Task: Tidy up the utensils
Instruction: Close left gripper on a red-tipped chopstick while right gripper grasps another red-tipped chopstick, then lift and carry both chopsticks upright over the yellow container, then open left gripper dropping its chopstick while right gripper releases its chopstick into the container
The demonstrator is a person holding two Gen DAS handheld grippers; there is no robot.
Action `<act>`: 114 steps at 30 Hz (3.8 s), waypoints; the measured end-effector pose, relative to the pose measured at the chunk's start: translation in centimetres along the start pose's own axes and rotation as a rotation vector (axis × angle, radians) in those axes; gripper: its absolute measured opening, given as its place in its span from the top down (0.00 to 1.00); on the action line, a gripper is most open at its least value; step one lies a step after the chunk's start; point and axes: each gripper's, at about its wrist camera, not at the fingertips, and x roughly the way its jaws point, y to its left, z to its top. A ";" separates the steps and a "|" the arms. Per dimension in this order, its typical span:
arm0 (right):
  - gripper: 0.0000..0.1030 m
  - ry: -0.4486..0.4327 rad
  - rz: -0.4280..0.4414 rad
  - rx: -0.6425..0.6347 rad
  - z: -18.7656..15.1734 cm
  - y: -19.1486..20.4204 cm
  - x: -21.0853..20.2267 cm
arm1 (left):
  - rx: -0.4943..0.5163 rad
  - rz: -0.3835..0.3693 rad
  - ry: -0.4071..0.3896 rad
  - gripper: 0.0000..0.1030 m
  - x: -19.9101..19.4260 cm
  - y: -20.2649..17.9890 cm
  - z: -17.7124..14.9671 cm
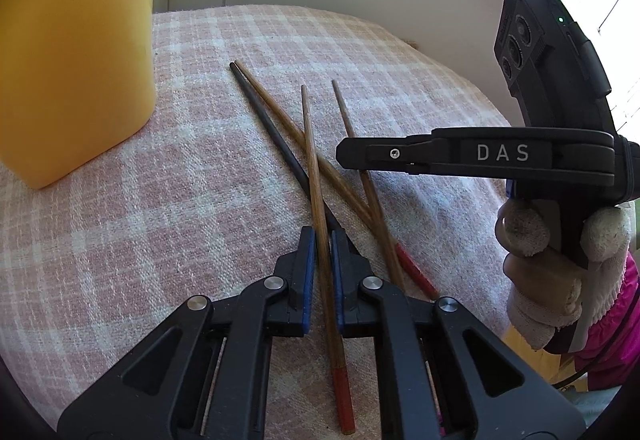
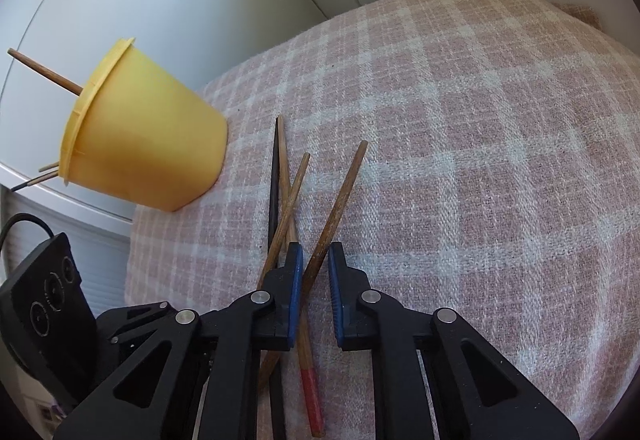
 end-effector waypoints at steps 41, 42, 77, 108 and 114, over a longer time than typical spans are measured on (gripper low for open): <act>0.96 -0.441 -0.028 0.010 -4.1 1.1 -12.9 | -0.114 0.175 -0.171 0.96 -8.5 -2.6 -3.6; 0.96 -0.450 -0.031 0.005 -4.2 1.3 -13.2 | -0.110 0.169 -0.179 0.96 -9.0 -2.7 -3.8; 0.96 -0.597 -0.024 -0.446 4.7 19.2 -18.0 | -0.202 0.178 -0.824 0.96 -21.6 6.9 9.4; 0.96 -0.526 -0.070 -0.464 11.2 21.3 -9.5 | -0.167 0.275 -0.842 0.96 -19.4 8.3 9.6; 0.88 -0.490 -0.068 -0.476 10.3 21.2 -9.4 | -0.161 0.274 -0.837 0.96 -20.1 7.6 8.8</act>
